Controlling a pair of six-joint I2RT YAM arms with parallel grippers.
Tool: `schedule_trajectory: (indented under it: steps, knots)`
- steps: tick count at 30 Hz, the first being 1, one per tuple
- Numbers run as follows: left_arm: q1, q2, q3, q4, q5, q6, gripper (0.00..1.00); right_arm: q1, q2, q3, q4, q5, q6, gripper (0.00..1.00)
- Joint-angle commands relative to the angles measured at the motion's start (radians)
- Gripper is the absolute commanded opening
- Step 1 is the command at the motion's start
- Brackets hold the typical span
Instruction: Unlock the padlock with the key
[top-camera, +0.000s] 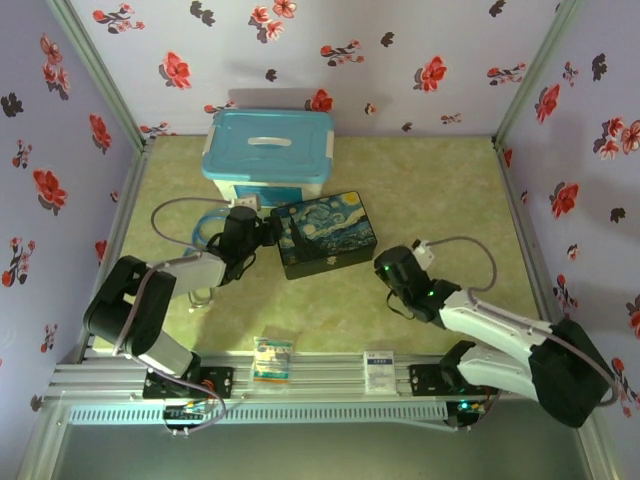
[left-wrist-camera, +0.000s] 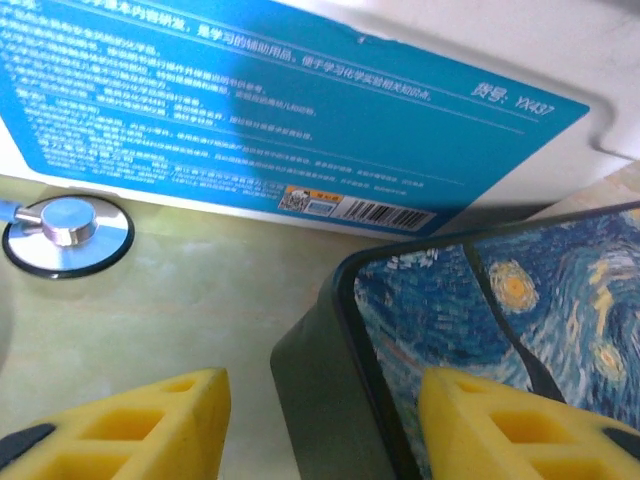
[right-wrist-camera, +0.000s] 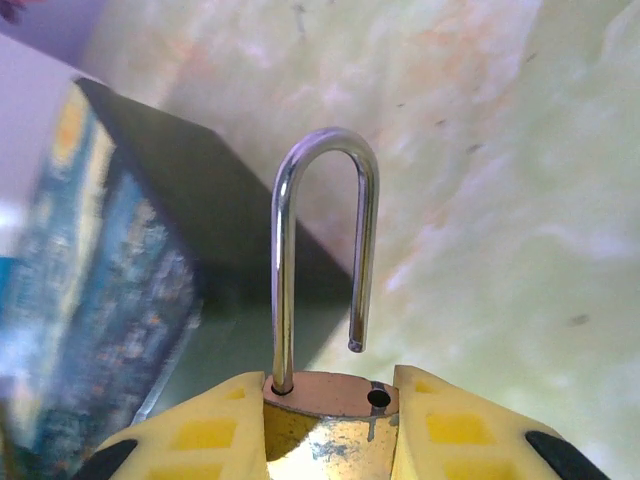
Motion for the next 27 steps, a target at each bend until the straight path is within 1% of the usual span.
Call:
schedule_trajectory:
  steps: [1,3,5,6,8,11,14,18,22,24,27]
  knots:
    - [0.009,0.079,0.036,-0.131,0.075,0.032,0.56,-0.089,-0.018,0.085,-0.386,-0.205,-0.303,0.09]
    - [0.008,0.099,0.053,-0.105,0.096,0.017,0.57,-0.127,0.032,0.157,-0.525,-0.253,-0.425,0.10]
    - [0.010,0.116,0.068,-0.082,0.109,-0.003,0.57,-0.143,0.104,0.210,-0.629,-0.277,-0.499,0.09]
    - [0.011,0.126,0.078,-0.072,0.121,-0.012,0.57,-0.144,0.141,0.221,-0.645,-0.302,-0.530,0.09]
    - [0.010,0.146,0.097,-0.062,0.133,-0.022,0.57,-0.142,0.191,0.252,-0.680,-0.293,-0.562,0.09]
    - [0.010,0.162,0.117,-0.070,0.132,-0.023,0.57,-0.149,0.218,0.249,-0.644,-0.326,-0.584,0.09]
    - [0.011,0.151,0.111,-0.071,0.132,-0.028,0.58,-0.157,0.283,0.271,-0.658,-0.338,-0.616,0.09]
    - [0.011,0.127,0.094,-0.075,0.130,-0.025,0.59,-0.157,0.335,0.300,-0.697,-0.298,-0.627,0.09]
    - [0.012,0.107,0.104,-0.108,0.114,-0.002,0.60,-0.157,0.382,0.346,-0.797,-0.168,-0.630,0.11]
    - [0.017,0.100,0.111,-0.118,0.114,0.001,0.60,-0.157,0.416,0.351,-0.785,-0.177,-0.645,0.13]
    - [0.018,0.095,0.122,-0.139,0.114,0.008,0.62,-0.150,0.501,0.388,-0.812,-0.152,-0.662,0.18]
